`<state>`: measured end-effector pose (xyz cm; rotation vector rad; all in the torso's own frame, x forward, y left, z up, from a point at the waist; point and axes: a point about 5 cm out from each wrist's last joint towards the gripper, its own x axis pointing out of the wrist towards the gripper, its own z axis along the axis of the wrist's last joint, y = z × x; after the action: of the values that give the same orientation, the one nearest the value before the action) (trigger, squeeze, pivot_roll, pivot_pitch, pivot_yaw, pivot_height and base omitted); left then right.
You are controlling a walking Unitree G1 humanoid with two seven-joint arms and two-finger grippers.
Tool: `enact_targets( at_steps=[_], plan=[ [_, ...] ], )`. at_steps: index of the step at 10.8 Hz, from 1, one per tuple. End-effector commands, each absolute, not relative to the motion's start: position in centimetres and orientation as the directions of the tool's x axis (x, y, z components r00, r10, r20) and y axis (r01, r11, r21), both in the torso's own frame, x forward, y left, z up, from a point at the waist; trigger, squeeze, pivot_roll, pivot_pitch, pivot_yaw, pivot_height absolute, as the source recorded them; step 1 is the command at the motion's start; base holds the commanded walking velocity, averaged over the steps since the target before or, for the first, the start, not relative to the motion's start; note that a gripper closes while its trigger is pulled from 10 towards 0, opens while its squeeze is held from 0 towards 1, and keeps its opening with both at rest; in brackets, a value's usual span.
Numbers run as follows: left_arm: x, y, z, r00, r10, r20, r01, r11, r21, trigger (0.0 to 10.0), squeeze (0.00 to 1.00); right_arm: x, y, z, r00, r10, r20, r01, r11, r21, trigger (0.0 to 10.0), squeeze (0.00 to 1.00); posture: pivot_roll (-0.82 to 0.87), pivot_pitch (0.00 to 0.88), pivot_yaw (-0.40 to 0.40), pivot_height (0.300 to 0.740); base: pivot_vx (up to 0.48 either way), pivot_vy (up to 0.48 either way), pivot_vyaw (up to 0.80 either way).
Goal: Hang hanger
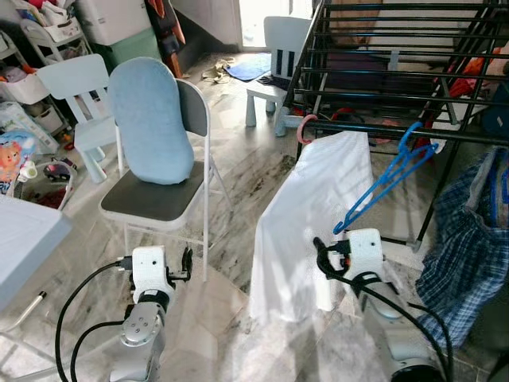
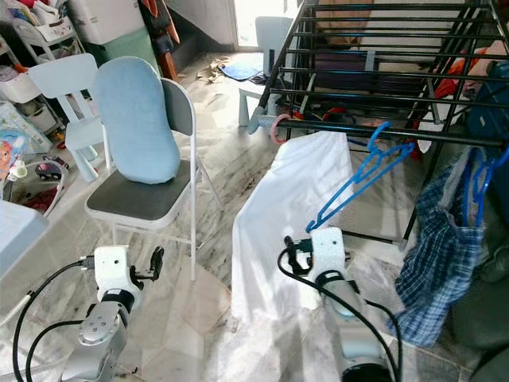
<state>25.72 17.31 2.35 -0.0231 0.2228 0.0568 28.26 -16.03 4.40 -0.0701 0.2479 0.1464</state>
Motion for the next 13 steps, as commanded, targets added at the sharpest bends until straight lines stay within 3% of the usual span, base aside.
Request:
enact_targets(
  at_steps=[1,13],
  plan=[
    [25.7,17.55,2.19,0.97,0.058,-0.235,-0.062,0.998,-0.007,10.0,0.0,28.2,-15.99,4.23,0.957,0.14,-0.256,-0.155,0.987,-0.042,10.0,0.0,-0.09,0.0,0.091,0.74,-0.326,0.0,0.0],
    [25.95,17.38,2.12,0.969,0.04,-0.244,-0.039,0.999,0.011,10.0,0.0,28.04,-15.93,3.83,0.955,0.131,-0.266,-0.143,0.989,-0.027,10.0,0.0,-0.1,0.0,0.106,0.74,-0.331,0.0,0.0]
  ],
)
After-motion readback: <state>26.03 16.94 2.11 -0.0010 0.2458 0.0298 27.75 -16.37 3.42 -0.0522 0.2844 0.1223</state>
